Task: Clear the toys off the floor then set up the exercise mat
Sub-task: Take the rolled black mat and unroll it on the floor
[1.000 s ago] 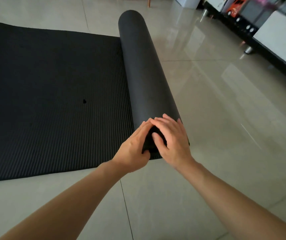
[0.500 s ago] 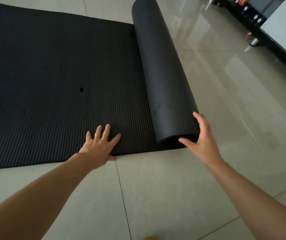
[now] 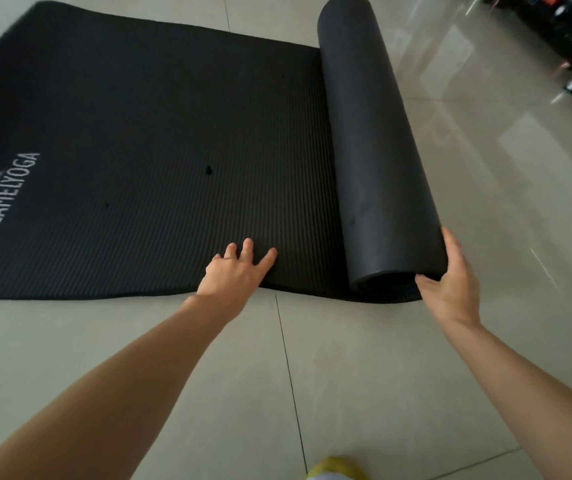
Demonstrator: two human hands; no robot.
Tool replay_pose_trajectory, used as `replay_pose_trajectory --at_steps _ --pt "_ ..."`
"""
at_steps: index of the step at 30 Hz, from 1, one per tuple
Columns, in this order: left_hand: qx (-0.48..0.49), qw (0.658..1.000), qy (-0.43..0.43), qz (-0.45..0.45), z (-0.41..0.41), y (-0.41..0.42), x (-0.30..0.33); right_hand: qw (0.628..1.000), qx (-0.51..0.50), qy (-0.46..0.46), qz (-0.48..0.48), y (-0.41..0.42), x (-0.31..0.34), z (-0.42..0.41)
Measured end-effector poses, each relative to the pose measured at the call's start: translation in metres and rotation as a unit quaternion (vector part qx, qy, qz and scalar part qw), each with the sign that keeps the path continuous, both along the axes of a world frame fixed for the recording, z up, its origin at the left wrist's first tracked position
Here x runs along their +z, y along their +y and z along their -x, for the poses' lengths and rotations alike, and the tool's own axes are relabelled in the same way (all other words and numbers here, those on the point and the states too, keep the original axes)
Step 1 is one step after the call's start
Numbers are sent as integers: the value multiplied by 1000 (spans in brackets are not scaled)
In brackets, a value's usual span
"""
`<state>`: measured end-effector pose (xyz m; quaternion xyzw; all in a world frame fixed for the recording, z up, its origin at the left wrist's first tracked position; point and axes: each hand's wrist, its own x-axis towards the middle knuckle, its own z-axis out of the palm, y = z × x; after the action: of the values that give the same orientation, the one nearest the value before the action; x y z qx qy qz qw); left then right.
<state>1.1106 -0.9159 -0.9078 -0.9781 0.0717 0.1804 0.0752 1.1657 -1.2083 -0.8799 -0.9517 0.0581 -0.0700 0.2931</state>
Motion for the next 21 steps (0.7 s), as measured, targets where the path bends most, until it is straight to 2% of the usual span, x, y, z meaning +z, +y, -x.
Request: replay_pose_trajectory --at_steps 12,21 --pt "66 997 -29 7 63 59 -8 998 23 40 -32 49 -1 40" --pt "137 990 -21 -22 127 126 -9 987 132 78 -56 115 0 65"
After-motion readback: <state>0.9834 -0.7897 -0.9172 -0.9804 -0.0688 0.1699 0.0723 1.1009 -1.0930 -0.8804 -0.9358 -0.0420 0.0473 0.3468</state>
